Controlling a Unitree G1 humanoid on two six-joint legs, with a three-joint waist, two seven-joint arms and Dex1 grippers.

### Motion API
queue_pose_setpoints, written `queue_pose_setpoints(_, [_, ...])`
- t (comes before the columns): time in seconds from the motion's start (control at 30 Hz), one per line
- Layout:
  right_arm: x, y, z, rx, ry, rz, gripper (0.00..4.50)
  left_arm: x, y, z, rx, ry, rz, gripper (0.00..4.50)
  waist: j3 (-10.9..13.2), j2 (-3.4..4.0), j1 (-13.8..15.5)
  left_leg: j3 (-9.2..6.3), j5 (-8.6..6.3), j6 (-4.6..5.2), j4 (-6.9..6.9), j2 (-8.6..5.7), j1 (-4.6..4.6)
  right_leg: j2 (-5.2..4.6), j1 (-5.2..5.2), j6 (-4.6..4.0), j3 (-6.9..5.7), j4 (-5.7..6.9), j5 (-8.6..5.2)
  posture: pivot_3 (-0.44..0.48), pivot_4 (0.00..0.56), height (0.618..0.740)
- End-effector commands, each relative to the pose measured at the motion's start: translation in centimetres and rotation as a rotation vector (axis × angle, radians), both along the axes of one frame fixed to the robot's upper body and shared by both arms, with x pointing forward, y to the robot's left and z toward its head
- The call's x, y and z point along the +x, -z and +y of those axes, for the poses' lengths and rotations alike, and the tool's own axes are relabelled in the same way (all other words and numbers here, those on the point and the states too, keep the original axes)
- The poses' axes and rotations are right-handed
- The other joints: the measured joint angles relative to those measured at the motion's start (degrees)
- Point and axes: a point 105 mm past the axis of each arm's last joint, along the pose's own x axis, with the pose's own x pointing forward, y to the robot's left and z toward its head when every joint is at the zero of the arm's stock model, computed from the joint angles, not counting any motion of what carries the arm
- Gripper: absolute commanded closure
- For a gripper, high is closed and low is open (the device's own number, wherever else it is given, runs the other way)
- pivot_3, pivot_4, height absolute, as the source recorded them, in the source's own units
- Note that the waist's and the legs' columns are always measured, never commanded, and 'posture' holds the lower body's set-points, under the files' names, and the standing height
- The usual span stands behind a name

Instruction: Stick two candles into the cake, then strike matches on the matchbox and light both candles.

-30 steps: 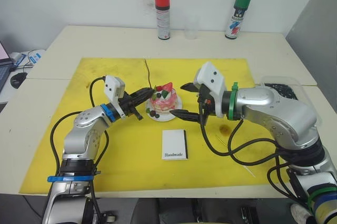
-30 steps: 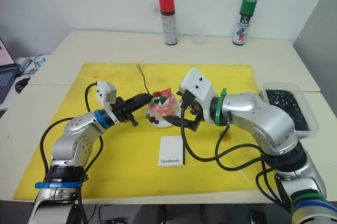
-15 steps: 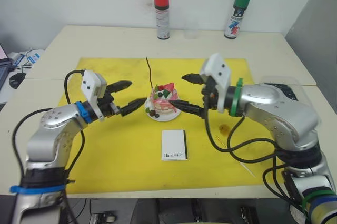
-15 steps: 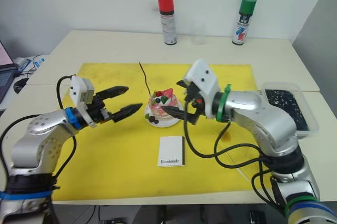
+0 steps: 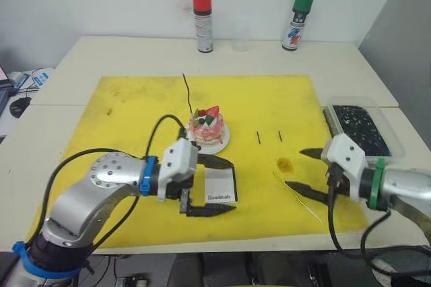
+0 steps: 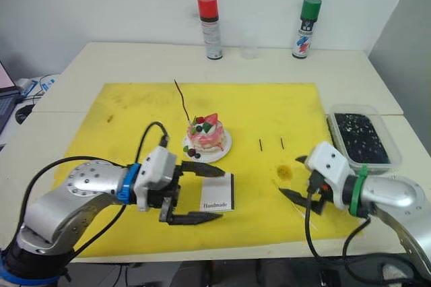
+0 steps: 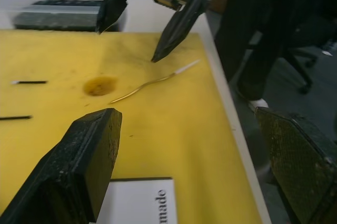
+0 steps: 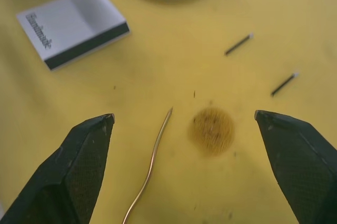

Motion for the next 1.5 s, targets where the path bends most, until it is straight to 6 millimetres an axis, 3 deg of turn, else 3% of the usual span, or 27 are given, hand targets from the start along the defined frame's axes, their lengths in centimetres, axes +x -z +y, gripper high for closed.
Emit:
queue_pose_setpoints(0.03, [-1.1,-0.1,-0.4,-0.029,0.064,-0.036,0.0,-0.4,-0.2,-0.5,0.009,0.067,-0.049,0.02,0.0,-0.01,0.18,0.01,0.0,0.0,0.02,-0.01,0.0,-0.01,0.0,0.0,0.01,-0.01,0.0,0.0,0.15,0.74])
queue_pose_setpoints(0.23, [-4.0,1.4,-0.4,0.0,0.123,0.001,0.0,-0.9,0.2,-0.6,0.014,0.101,-0.036,0.02,-0.01,-0.02,0.29,0.0,-0.01,0.0,0.02,-0.04,-0.12,-0.03,-0.03,0.04,-0.01,-0.09,-0.03,0.0,0.15,0.74])
queue_pose_setpoints(0.43, [-4.7,3.0,-1.5,-0.007,0.176,0.052,0.0,-1.3,0.1,-0.8,0.0,0.12,-0.03,0.02,-0.03,-0.04,0.18,-0.01,0.0,0.0,0.12,-0.02,-0.07,-0.04,0.03,0.08,-0.01,-0.06,0.0,0.0,0.15,0.74])
queue_pose_setpoints(0.53, [-4.7,3.8,-1.7,-0.01,0.188,0.063,0.59,-1.5,0.1,-0.8,0.0,0.127,-0.027,0.0,-0.04,-0.05,0.18,0.0,0.0,0.0,0.24,-0.02,-0.07,-0.05,0.06,0.02,0.01,-0.06,-0.04,0.0,0.15,0.74])
queue_pose_setpoints(0.87, [-4.9,5.6,-2.3,-0.056,0.195,0.103,4.27,-1.7,0.2,-1.0,-0.005,0.116,-0.028,0.0,-0.05,-0.05,0.24,-0.01,-0.01,0.01,0.3,-0.04,-0.09,-0.08,0.1,0.05,0.0,-0.06,-0.02,0.0,0.15,0.74])
queue_pose_setpoints(0.9, [-4.9,5.5,-2.4,-0.058,0.191,0.102,4.48,-1.7,0.2,-1.1,-0.006,0.116,-0.028,0.0,-0.05,-0.06,0.25,-0.01,-0.01,0.01,0.3,-0.04,-0.09,-0.08,0.11,0.05,0.0,-0.06,-0.02,0.0,0.15,0.74])
queue_pose_setpoints(1.1, [-4.4,3.4,-2.6,-0.032,0.138,0.081,4.48,-1.9,0.2,-1.3,-0.014,0.118,-0.027,0.0,-0.05,-0.06,0.25,-0.01,-0.01,0.01,0.42,-0.04,-0.09,-0.08,0.16,0.04,0.01,-0.05,-0.02,0.0,0.15,0.74])
queue_pose_setpoints(1.3, [-4.1,1.2,-7.2,-0.154,0.086,0.117,4.48,-2.0,0.0,-2.0,-0.039,0.13,-0.025,0.0,-0.07,-0.1,0.36,-0.02,-0.03,0.04,0.7,-0.06,-0.09,-0.09,0.28,0.01,0.01,-0.06,-0.03,0.0,0.15,0.74])
queue_pose_setpoints(1.5, [-5.3,1.8,-10.5,-0.158,0.095,0.21,4.48,-2.1,-0.1,-2.5,-0.048,0.136,-0.03,0.0,-0.07,-0.09,0.5,-0.08,-0.04,0.06,0.75,-0.09,-0.08,-0.09,0.41,0.01,-0.02,-0.08,-0.04,0.0,0.15,0.74])
